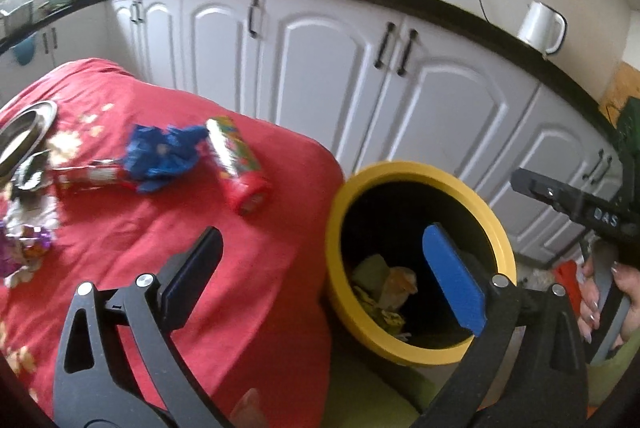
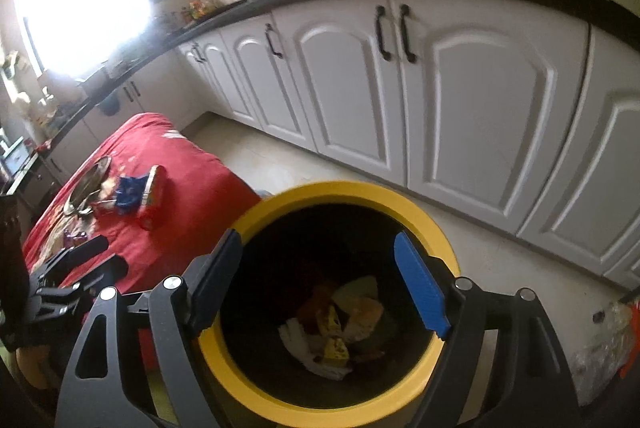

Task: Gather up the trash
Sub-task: 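Move both open tools back to the table toward the blue bag and purple wrapper, then grasp the purple wrapper with the left tool while the right tool grasps the blue plastic bag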

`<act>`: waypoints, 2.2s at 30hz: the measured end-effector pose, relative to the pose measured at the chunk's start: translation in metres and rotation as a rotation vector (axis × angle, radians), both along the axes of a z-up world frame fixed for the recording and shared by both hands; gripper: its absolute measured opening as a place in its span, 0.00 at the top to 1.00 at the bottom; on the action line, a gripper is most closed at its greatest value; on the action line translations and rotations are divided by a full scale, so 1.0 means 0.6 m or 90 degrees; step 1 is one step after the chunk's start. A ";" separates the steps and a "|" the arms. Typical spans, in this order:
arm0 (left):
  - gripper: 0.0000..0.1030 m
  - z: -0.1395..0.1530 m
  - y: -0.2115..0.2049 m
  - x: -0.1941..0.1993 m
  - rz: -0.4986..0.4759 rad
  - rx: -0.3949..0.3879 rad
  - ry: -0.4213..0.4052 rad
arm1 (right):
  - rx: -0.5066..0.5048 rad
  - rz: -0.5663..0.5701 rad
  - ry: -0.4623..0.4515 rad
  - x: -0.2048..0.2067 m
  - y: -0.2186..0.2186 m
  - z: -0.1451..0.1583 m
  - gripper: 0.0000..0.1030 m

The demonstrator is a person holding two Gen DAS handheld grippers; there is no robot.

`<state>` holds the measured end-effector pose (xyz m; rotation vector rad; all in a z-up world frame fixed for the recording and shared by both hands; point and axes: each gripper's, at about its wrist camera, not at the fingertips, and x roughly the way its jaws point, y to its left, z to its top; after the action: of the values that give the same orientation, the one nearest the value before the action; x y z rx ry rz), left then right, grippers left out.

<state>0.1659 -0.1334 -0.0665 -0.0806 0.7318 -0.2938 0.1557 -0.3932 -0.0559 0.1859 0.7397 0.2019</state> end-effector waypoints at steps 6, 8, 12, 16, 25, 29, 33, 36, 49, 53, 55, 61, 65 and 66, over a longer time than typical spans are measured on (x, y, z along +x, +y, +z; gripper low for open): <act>0.11 0.020 0.046 -0.015 0.043 -0.001 -0.026 | -0.020 0.047 -0.029 -0.009 0.048 0.027 0.26; 0.11 0.026 0.061 -0.019 0.057 -0.002 -0.032 | -0.026 0.060 -0.037 -0.013 0.062 0.032 0.26; 0.11 0.037 0.087 -0.029 0.080 0.004 -0.049 | -0.042 0.090 -0.051 -0.020 0.094 0.045 0.26; 0.11 0.049 0.112 -0.038 0.101 0.003 -0.065 | -0.053 0.111 -0.060 -0.027 0.119 0.054 0.26; 0.11 0.067 0.165 -0.055 0.151 -0.004 -0.093 | -0.067 0.163 -0.077 -0.031 0.179 0.075 0.26; 0.11 0.072 0.187 -0.059 0.172 -0.004 -0.101 | -0.074 0.195 -0.080 -0.027 0.216 0.081 0.26; 0.11 0.075 0.213 -0.063 0.195 -0.005 -0.106 | -0.086 0.238 -0.084 -0.021 0.262 0.085 0.26; 0.11 0.074 0.237 -0.066 0.217 -0.006 -0.111 | -0.097 0.272 -0.082 -0.015 0.297 0.083 0.26; 0.11 0.039 0.345 -0.054 0.299 -0.022 -0.067 | -0.162 0.346 -0.049 0.063 0.434 0.049 0.31; 0.11 0.021 0.372 -0.042 0.313 -0.029 -0.038 | -0.190 0.357 -0.031 0.098 0.468 0.025 0.36; 0.11 0.012 0.381 -0.036 0.316 -0.029 -0.025 | -0.199 0.362 -0.018 0.117 0.487 0.016 0.37; 0.11 -0.013 0.399 -0.021 0.326 -0.036 0.000 | -0.231 0.360 0.012 0.168 0.520 -0.011 0.43; 0.11 -0.026 0.407 -0.014 0.335 -0.043 0.014 | -0.254 0.358 0.029 0.194 0.536 -0.032 0.43; 0.11 -0.030 0.410 -0.012 0.338 -0.045 0.018 | -0.256 0.358 0.032 0.197 0.539 -0.037 0.44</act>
<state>0.1587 0.1127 -0.0843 -0.3399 0.7011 0.1892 0.2739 -0.0697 -0.0778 -0.4078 0.8553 0.5767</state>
